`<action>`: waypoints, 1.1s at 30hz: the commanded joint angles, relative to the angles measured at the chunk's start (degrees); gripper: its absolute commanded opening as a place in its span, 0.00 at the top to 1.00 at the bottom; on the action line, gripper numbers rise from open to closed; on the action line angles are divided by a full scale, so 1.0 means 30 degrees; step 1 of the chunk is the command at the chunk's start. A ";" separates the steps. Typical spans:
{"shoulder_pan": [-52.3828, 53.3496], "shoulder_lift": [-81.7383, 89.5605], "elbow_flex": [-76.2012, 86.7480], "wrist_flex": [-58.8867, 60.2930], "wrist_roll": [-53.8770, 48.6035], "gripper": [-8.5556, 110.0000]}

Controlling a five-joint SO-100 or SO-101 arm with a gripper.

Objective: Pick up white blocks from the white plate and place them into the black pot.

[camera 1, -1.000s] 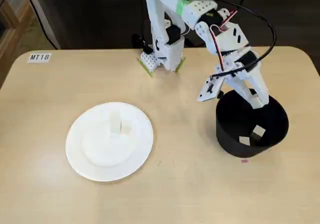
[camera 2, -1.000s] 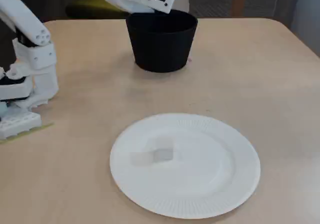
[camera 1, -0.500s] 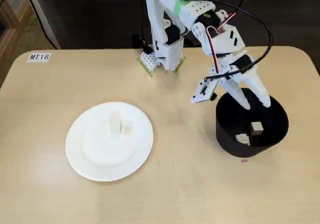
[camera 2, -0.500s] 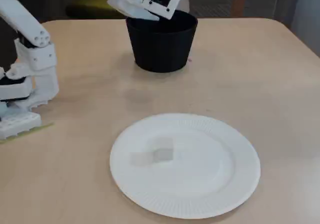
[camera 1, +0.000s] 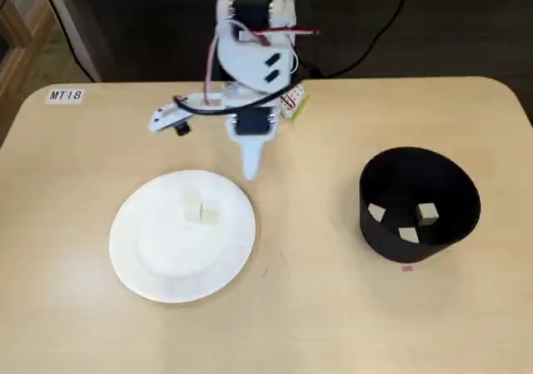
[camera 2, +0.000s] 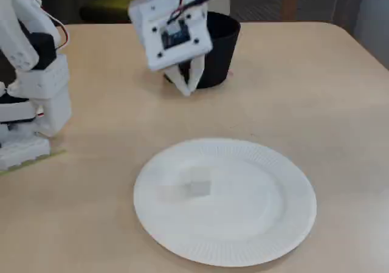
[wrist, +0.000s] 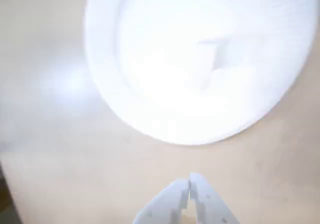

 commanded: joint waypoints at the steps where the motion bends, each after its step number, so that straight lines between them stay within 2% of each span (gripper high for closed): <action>1: 0.1465 -0.1406 -0.0967 0.0908 -0.0762 0.95; 11: 0.1611 -0.2871 -0.0996 -0.0645 -0.6328 0.95; 21: 0.2285 -0.6299 -0.2783 -0.0850 -0.6768 0.95; 22: 0.2432 -0.6914 -0.3428 -0.0615 -0.6680 0.92; 24: 0.2725 -0.7471 -0.4219 -0.0527 -0.6855 0.76; 26: 0.3135 -0.7471 -0.4307 -0.0908 -0.6621 0.65; 33: 0.4131 -0.8438 -0.4307 -0.0762 -0.5684 0.60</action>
